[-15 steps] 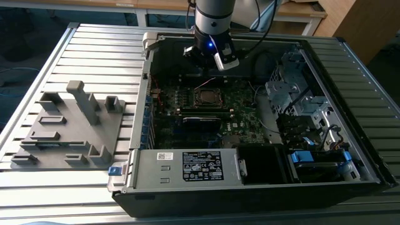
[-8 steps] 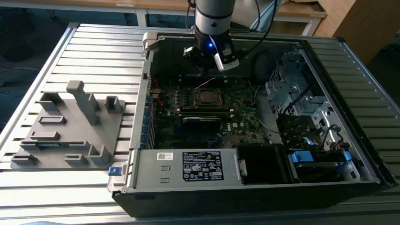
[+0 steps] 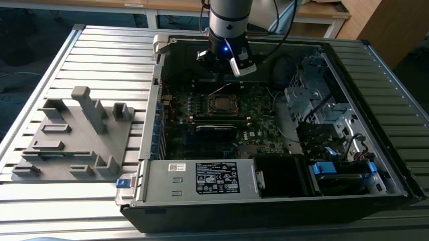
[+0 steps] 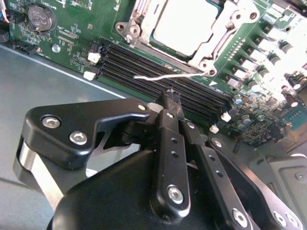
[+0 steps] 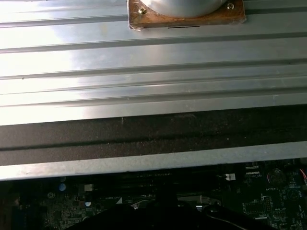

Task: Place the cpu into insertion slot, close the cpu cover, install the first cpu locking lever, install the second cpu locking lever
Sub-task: 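Install the first cpu locking lever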

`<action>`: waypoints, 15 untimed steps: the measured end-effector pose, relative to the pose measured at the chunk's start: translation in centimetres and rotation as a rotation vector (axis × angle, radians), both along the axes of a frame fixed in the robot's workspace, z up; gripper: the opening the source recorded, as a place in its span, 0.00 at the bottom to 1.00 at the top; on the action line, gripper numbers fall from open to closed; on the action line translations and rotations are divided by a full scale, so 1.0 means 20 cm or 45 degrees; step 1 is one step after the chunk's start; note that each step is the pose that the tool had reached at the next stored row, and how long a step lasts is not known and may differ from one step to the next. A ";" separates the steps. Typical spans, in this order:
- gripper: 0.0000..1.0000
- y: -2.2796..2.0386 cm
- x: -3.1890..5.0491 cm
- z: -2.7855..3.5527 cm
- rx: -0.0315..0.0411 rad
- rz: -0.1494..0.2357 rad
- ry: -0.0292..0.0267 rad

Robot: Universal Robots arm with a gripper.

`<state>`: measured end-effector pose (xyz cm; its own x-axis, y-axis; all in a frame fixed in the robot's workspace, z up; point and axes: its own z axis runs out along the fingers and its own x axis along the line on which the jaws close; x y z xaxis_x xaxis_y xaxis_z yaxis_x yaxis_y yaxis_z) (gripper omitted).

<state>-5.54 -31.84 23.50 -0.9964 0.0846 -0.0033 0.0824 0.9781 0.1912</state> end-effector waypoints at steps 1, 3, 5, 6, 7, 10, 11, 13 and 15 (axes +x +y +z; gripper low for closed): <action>0.10 0.000 0.001 0.000 0.0000 0.000 0.0000; 0.10 0.000 0.008 -0.001 0.0002 0.000 -0.0001; 0.10 0.000 0.013 -0.001 0.0002 0.000 0.0000; 0.10 0.000 0.015 -0.001 0.0002 0.000 -0.0001; 0.10 0.000 0.016 0.000 0.0001 0.000 0.0000; 0.10 0.000 0.023 -0.001 0.0002 0.000 0.0000; 0.10 0.000 0.025 -0.001 0.0003 0.000 0.0000; 0.10 0.000 0.028 -0.001 0.0001 0.000 -0.0001; 0.10 0.000 0.036 -0.001 0.0002 0.000 0.0000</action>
